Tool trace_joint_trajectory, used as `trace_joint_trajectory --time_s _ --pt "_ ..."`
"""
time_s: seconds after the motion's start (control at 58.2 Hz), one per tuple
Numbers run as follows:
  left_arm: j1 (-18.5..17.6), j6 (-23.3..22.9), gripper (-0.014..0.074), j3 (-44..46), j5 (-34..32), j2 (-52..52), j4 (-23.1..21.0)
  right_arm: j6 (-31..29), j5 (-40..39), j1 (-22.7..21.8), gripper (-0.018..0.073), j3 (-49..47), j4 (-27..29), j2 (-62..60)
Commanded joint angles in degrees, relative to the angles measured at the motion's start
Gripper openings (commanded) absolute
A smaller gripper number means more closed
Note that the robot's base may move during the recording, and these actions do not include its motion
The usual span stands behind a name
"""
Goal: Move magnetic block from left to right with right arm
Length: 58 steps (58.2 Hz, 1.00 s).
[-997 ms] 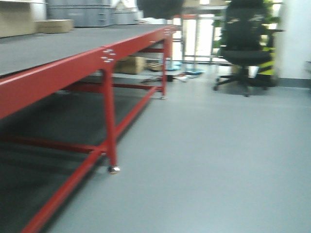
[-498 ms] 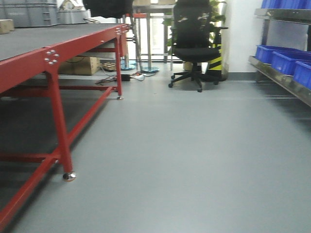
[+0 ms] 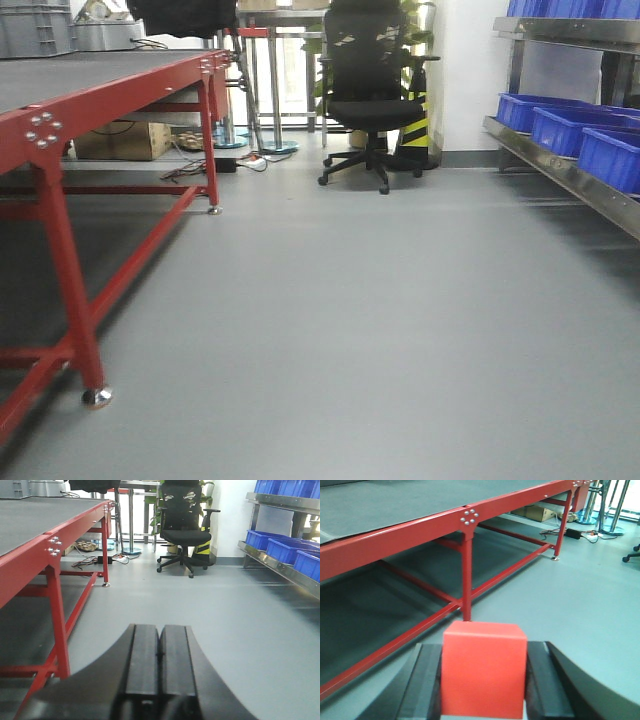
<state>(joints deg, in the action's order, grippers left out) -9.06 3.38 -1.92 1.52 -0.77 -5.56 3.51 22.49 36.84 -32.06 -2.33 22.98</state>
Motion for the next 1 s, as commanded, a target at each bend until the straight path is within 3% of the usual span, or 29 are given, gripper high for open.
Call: trace_joint_trajectory --time_s 0.0,0.241,0.498,0.98 --pt "-0.4 -0.4 -0.0126 -0.46 -4.75 -0.67 -0.26 -0.66 -5.33 0.03 0.0204 -1.62 -0.8 0.33" --pt "0.31 -0.4 -0.0126 -0.46 -4.75 -0.67 -0.26 -0.66 -5.33 0.03 0.0204 -1.62 -0.8 0.33" --pt "4.82 -0.4 -0.0126 -0.46 -4.75 -0.67 -0.26 -0.66 -5.27 0.03 0.0204 -1.62 -0.8 0.33" --pt "4.15 -0.4 -0.0126 -0.46 -4.75 -0.67 -0.26 -0.66 -5.27 0.03 0.0204 -1.62 -0.8 0.33"
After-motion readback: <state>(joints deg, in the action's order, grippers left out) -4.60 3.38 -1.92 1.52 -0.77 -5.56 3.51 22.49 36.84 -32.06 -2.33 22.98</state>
